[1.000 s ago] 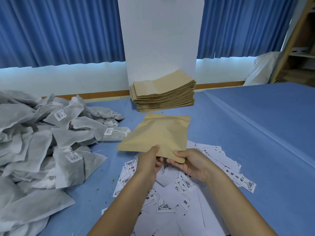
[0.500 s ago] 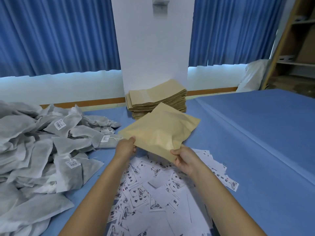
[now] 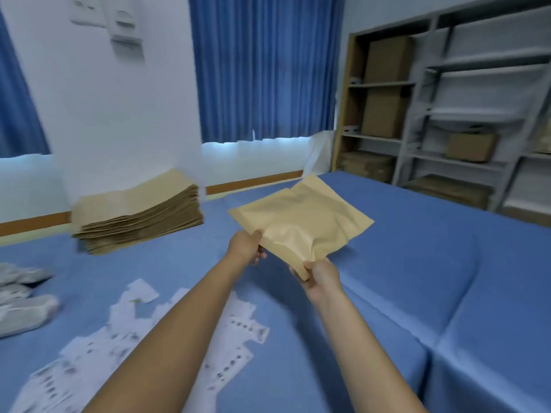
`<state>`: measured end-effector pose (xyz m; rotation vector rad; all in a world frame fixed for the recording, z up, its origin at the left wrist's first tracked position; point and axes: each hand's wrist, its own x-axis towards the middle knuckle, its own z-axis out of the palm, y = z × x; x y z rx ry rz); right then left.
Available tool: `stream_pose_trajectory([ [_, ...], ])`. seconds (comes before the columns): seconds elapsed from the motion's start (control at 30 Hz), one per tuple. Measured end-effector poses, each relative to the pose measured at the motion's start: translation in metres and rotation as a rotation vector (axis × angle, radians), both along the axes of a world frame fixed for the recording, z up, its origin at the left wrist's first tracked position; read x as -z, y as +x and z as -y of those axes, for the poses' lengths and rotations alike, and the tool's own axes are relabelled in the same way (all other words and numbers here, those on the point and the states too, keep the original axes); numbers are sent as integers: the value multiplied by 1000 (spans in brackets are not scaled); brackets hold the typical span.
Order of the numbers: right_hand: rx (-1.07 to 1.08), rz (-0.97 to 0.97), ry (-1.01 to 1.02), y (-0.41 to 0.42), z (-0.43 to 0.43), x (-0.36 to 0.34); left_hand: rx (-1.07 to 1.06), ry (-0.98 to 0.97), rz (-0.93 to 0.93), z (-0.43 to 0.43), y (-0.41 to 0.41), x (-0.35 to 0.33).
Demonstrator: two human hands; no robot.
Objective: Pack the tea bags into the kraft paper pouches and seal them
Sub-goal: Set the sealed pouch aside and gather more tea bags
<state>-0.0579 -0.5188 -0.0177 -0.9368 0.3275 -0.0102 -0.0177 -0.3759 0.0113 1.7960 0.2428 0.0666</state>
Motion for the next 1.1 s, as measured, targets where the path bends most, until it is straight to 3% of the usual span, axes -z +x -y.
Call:
stream_pose_trajectory([
  [0.17, 224, -85, 36, 17, 76, 13, 321, -95, -181, 115, 6, 16],
  [0.33, 393, 11, 140, 48, 134, 18, 428, -277, -199, 174, 9, 4],
  [0.43, 326, -60, 210, 60, 144, 22, 490, -156, -231, 182, 13, 2],
  [0.53, 174, -136, 118, 62, 115, 27, 435, -78, -202, 175, 18, 8],
  [0.67, -51, -85, 89, 66, 43, 37, 322, 264, -118, 137, 28, 19],
  [0.8, -125, -64, 277, 71, -40, 27, 225, 498, -55, 62, 33, 24],
  [0.9, -144, -231, 253, 85, -120, 19, 126, 485, -49, -6, 36, 27],
  [0.93, -158, -244, 45, 82, -144, 20, 83, 470, -42, -31, 38, 28],
  [0.97, -174, -223, -7, 85, -165, 24, 25, 456, -47, -57, 38, 29],
  [1.0, -237, -197, 162, 88, -185, 24, -43, 446, -44, -84, 39, 31],
  [1.1, -335, -122, 40, 104, -227, 33, -278, 409, -70, -171, 46, 36],
])
